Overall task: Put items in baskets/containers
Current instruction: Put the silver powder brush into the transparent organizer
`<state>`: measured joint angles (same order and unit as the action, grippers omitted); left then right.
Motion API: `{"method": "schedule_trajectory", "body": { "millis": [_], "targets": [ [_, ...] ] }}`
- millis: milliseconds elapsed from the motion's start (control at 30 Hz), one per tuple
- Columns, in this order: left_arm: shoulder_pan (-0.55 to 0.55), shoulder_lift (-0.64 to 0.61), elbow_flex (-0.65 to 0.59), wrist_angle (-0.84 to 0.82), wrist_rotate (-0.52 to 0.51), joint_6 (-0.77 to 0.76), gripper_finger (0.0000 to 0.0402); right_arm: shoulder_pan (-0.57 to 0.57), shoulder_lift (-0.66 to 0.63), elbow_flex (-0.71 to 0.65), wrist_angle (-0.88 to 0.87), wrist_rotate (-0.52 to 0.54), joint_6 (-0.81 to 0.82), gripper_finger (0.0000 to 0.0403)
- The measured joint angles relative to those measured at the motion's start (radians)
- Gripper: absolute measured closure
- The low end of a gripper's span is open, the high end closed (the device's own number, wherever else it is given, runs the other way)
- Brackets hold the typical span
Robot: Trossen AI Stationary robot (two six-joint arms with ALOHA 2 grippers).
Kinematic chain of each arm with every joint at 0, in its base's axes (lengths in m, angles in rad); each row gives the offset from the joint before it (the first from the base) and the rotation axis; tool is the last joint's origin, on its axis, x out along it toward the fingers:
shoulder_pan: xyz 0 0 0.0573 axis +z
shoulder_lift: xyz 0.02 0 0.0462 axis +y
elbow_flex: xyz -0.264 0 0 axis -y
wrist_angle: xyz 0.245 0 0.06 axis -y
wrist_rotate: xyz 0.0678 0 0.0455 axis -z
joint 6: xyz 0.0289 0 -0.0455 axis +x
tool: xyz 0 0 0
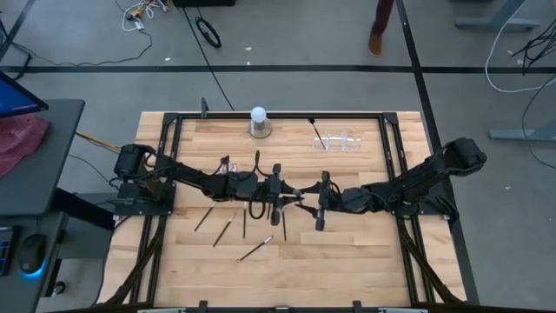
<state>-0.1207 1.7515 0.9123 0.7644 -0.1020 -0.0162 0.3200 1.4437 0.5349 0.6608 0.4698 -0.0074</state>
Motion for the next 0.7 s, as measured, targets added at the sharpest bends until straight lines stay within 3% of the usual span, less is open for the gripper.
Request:
{"method": "schedule_trajectory", "body": {
  "millis": [367,500,700],
  "targets": [
    [0.000,0.000,-0.001,-0.008,-0.003,0.002,0.0342,0.009,0.000,0.014,-0.020,0.000,0.008,0.0377],
    [0.000,0.000,-0.001,-0.009,-0.003,0.003,0.0318,0.006,0.000,0.011,-0.030,0.011,0.050,0.0378],
    [0.009,-0.042,-0.001,-0.108,-0.036,0.024,0.0237,-0.032,-0.058,-0.068,-0.038,0.112,0.149,0.0376]
  ]
}}
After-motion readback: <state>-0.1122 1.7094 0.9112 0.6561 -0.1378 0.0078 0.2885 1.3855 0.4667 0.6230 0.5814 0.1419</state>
